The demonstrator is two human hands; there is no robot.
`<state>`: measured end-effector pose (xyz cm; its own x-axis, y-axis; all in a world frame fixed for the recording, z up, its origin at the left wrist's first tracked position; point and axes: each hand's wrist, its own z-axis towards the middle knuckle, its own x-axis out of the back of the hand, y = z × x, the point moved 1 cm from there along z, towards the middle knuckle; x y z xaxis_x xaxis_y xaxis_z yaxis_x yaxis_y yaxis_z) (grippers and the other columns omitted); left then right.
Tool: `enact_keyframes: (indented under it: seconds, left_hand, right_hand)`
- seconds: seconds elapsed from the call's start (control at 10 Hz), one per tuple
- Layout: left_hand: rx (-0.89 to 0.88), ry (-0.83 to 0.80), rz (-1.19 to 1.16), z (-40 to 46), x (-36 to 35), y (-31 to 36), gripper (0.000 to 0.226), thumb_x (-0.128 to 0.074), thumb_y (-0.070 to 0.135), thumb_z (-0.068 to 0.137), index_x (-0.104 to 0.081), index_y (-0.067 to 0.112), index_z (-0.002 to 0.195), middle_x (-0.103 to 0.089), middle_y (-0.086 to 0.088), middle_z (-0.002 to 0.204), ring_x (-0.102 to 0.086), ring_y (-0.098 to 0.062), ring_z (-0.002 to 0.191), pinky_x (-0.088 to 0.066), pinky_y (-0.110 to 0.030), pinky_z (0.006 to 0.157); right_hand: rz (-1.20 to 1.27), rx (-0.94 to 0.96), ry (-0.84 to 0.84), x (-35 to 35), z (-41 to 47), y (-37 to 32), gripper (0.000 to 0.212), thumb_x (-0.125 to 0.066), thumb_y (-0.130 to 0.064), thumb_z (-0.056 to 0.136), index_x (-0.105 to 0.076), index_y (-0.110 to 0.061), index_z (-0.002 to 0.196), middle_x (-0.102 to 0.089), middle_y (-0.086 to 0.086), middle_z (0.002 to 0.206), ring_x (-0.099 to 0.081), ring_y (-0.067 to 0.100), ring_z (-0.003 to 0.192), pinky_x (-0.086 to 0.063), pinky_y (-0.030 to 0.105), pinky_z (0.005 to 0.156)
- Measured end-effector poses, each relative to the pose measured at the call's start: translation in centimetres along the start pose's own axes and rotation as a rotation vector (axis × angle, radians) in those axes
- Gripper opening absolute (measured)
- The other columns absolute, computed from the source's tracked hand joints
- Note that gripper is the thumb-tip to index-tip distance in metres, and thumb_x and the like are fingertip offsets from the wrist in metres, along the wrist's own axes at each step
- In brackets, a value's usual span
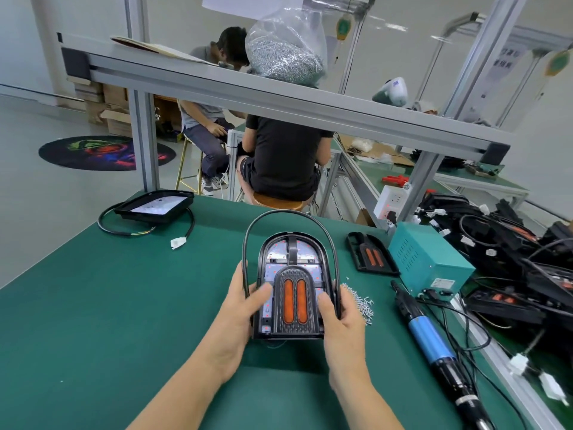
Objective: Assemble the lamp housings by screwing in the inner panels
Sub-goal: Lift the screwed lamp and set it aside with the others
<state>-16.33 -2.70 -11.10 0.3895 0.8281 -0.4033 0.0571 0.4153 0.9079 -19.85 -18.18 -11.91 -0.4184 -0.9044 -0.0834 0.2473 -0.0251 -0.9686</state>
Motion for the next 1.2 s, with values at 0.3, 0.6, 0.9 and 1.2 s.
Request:
enact_keyframes:
  seconds: [0.3, 0.6, 0.9, 1.2]
  left_hand:
    - [-0.088, 0.287, 0.134, 0.6, -2.3, -0.8, 0.035, -0.041, 0.022, 0.102, -0.052, 0.037, 0.132, -0.063, 0.015, 0.124, -0.058, -0.009, 0.118, -0.046, -0.041, 0.102]
    - [-0.010, 0.173, 0.109, 1.2, -5.0, -0.6, 0.031, -0.044, 0.020, 0.100, -0.062, 0.038, 0.119, -0.070, 0.014, 0.111, -0.067, -0.008, 0.102, -0.057, -0.025, 0.071]
    - [0.100, 0.005, 0.079, 1.6, -10.5, -1.3, 0.031, -0.046, 0.020, 0.099, -0.067, 0.042, 0.106, -0.073, 0.009, 0.103, -0.071, -0.012, 0.092, -0.055, -0.026, 0.063]
    - [0.127, -0.174, 0.076, 2.3, -17.9, -1.8, 0.031, -0.045, 0.015, 0.099, -0.067, 0.031, 0.114, -0.074, 0.003, 0.102, -0.072, -0.014, 0.087, -0.055, -0.020, 0.057]
  right_hand:
    - [-0.093, -0.020, 0.031, 0.5, -2.1, -0.9, 0.047, -0.044, -0.031, 0.102, -0.033, -0.039, 0.147, -0.044, -0.041, 0.135, -0.039, -0.018, 0.126, -0.031, 0.010, 0.108]
    - [-0.103, -0.034, 0.100, 3.2, -4.7, -3.2, 0.042, -0.037, -0.027, 0.103, -0.022, -0.057, 0.129, -0.036, -0.067, 0.103, -0.037, -0.039, 0.102, -0.032, -0.007, 0.079]
    - [-0.124, -0.066, 0.261, 7.8, -6.5, -4.7, 0.042, -0.039, -0.029, 0.101, -0.022, -0.057, 0.127, -0.041, -0.059, 0.112, -0.039, -0.038, 0.101, -0.033, -0.005, 0.084]
    - [-0.204, -0.032, 0.410, 13.9, -7.1, -7.3, 0.042, -0.040, -0.033, 0.099, -0.025, -0.055, 0.131, -0.049, -0.043, 0.125, -0.051, -0.018, 0.113, -0.040, 0.006, 0.090]
